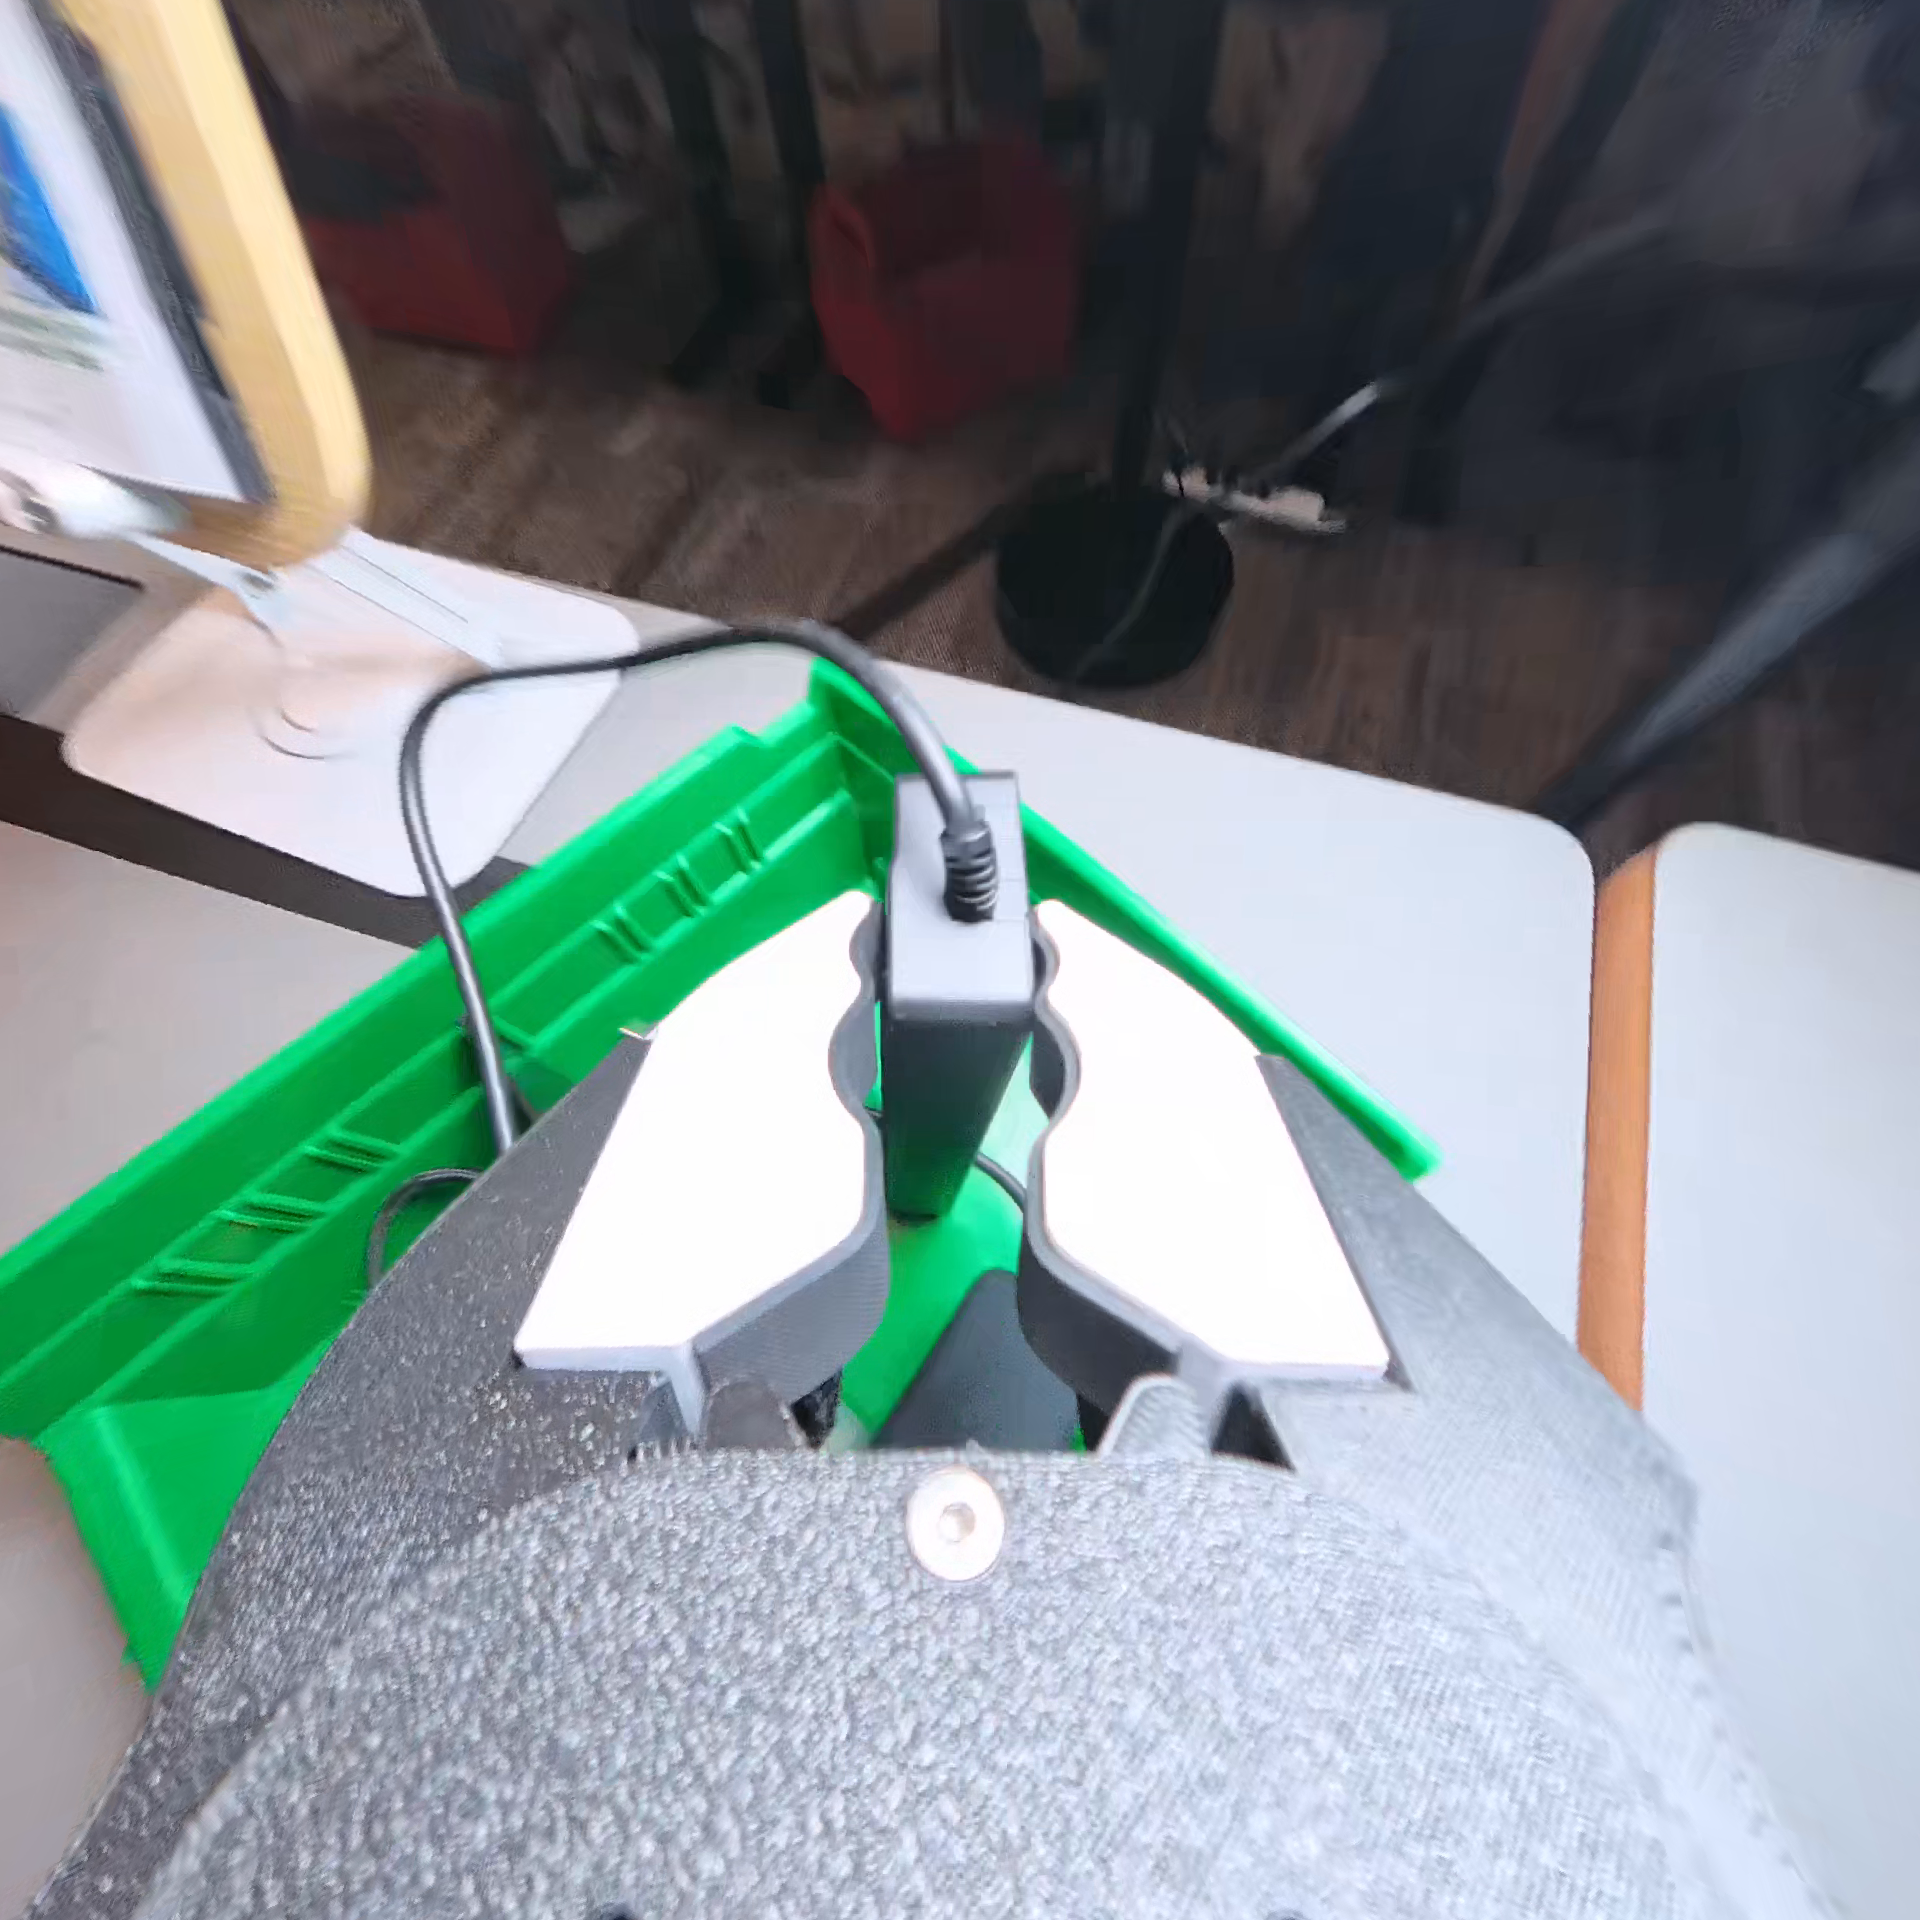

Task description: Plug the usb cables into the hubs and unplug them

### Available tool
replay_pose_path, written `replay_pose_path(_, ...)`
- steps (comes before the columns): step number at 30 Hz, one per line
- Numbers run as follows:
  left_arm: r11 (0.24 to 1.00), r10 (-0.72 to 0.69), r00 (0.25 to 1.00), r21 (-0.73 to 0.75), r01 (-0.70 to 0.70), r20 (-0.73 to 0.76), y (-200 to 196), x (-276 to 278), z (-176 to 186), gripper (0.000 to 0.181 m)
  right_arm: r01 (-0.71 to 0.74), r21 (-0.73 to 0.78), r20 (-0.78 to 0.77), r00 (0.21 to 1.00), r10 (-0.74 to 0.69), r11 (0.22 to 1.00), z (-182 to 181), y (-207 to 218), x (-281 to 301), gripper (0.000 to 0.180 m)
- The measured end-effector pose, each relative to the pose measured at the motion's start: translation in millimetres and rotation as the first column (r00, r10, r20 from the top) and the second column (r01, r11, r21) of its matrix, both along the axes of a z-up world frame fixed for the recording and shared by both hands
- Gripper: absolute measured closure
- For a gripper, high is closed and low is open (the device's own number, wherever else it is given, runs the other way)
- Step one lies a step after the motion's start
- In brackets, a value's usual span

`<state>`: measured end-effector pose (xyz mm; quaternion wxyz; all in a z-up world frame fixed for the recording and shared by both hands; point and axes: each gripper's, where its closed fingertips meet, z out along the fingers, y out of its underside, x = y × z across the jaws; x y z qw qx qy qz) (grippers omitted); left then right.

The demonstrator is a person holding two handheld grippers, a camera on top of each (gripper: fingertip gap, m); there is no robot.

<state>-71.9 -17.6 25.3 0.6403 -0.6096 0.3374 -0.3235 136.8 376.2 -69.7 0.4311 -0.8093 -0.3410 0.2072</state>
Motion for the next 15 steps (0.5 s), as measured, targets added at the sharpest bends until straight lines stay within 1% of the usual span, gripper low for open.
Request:
replay_pose_path(3, 1.0, 0.01, 1.0, -0.005, -0.01, 0.011, 1.6, -5.1, 0.1, 0.139, 0.084, -0.01, 0.019, 0.996, -0.084, 0.996, -0.1, 9.9, 20.5, 0.151)
replay_pose_path(5, 1.0, 0.015, 1.0, -0.013, -0.015, 0.015, 3.6, -6.9, -1.7, 0.139, 0.137, -0.016, 0.071, 0.988, -0.136, 0.99, -0.7, 14.6, 36.8, 0.141)
replay_pose_path(8, 1.0, 0.021, 1.0, -0.018, -0.021, 0.014, 5.3, -7.0, -3.0, 0.139, 0.163, -0.033, 0.115, 0.981, -0.158, 0.986, -0.6, 13.3, 55.8, 0.127)
replay_pose_path(11, 0.999, 0.046, 0.999, 0.001, -0.046, 0.011, 5.8, -7.9, 0.3, 0.139, 0.174, 0.02, 0.066, 0.982, -0.174, 0.985, 11.3, 6.3, 70.0, 0.126)
replay_pose_path(15, 0.998, 0.066, 0.997, 0.014, -0.066, 0.031, 4.6, -9.4, 6.7, 0.139, 0.15, 0.178, -0.002, 0.988, -0.152, 0.972, 36.2, -20.0, 77.7, 0.125)
